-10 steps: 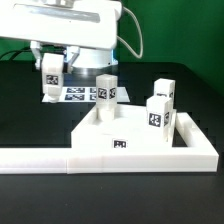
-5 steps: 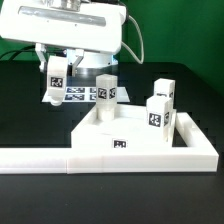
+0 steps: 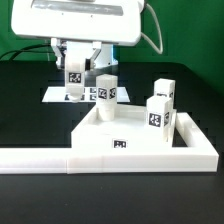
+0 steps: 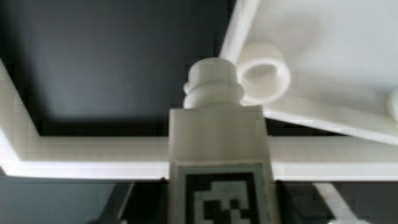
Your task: Assemble square table
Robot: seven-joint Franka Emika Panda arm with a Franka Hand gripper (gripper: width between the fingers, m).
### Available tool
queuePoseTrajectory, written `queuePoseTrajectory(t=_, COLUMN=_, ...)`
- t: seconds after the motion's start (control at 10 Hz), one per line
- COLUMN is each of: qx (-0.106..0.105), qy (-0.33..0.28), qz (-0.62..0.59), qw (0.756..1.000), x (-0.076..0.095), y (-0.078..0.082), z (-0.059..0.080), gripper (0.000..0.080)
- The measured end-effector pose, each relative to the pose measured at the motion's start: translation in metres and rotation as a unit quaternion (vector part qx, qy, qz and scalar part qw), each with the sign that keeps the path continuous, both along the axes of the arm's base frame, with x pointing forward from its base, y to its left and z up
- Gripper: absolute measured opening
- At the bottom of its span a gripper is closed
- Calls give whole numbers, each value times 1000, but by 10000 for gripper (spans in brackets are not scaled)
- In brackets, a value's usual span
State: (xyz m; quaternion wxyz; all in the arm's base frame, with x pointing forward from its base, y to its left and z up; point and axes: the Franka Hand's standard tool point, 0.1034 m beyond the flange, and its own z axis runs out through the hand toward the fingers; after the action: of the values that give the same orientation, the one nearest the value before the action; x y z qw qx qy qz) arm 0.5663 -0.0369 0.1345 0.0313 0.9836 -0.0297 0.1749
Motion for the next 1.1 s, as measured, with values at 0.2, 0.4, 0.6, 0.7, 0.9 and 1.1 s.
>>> queuePoseTrajectory(t=0.2, qx=-15, qy=-42, qz=-2, qw=999, x=11, y=0, z=2, gripper=290)
queuePoseTrajectory(t=0.4, qx=-19, qy=-43, qz=0, qw=999, x=9, y=-1, z=-1, gripper=290)
queuePoseTrajectory(t=0.6, qx=-32, qy=-69, qz=0, qw=997, x=10, y=-7, z=2, gripper=290)
queuePoseTrajectory(t=0.7, qx=-28, qy=-64, qz=-4, qw=998, x=6, y=-7, z=-1, gripper=290)
queuePoseTrajectory(t=0.9, qx=-21, qy=-67, qz=2, qw=998, x=10, y=4, z=-2, gripper=290)
queuePoseTrajectory(t=1.1, qx=-21, qy=-73, qz=8, qw=997, x=13, y=11, z=-6, gripper=290)
